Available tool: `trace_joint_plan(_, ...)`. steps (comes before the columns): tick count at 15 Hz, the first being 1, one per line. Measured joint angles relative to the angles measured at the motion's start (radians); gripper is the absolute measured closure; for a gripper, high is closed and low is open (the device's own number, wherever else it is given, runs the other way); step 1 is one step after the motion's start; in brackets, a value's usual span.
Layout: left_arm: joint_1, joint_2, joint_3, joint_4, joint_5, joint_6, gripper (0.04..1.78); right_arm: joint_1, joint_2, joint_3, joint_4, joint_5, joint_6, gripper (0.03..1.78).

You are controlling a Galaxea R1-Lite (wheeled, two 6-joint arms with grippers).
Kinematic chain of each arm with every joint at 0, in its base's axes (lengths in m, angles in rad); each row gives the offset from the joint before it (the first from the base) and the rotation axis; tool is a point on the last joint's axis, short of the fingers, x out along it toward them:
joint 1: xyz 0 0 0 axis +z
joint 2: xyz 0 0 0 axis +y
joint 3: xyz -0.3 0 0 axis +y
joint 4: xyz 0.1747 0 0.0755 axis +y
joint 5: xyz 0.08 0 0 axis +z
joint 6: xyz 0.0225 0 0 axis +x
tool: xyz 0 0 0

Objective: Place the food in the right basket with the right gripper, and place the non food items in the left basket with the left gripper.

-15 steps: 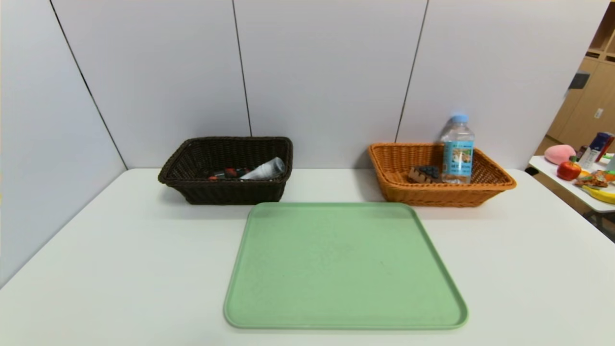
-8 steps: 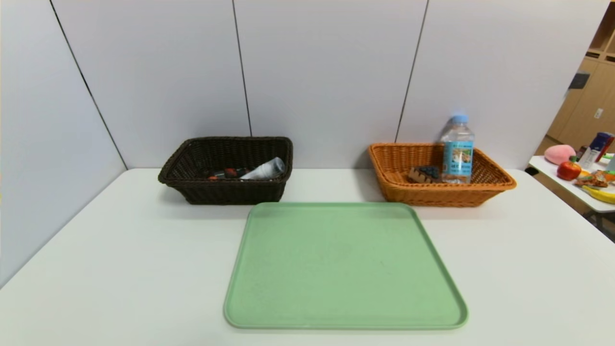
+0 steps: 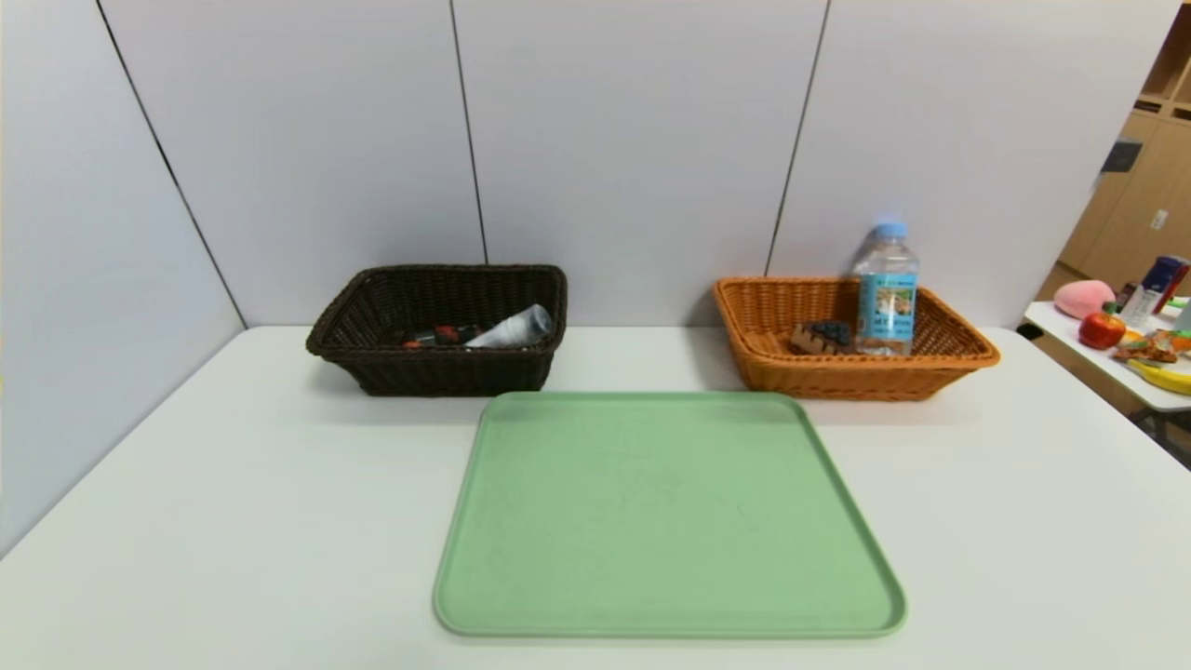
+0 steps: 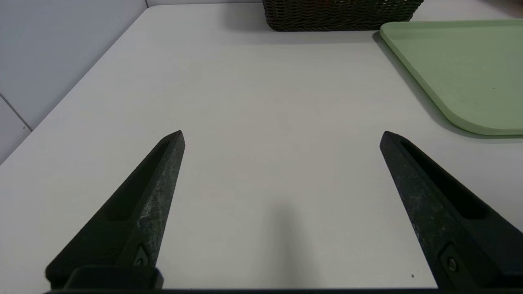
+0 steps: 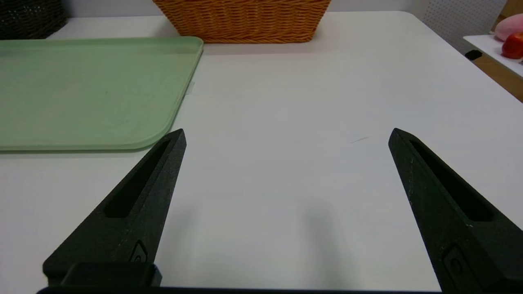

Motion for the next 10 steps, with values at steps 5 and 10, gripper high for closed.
trace_joint_plan(5, 0.0, 0.0, 0.0, 0.0, 0.0, 0.0, 0.13, 0.0, 0.0, -0.002, 0.011, 0.0, 0.0, 0.1)
trace_joint_plan(10, 0.0, 0.0, 0.0, 0.0, 0.0, 0.0, 0.13, 0.0, 0.0, -0.001, 0.001, 0.0, 0.001, 0.1)
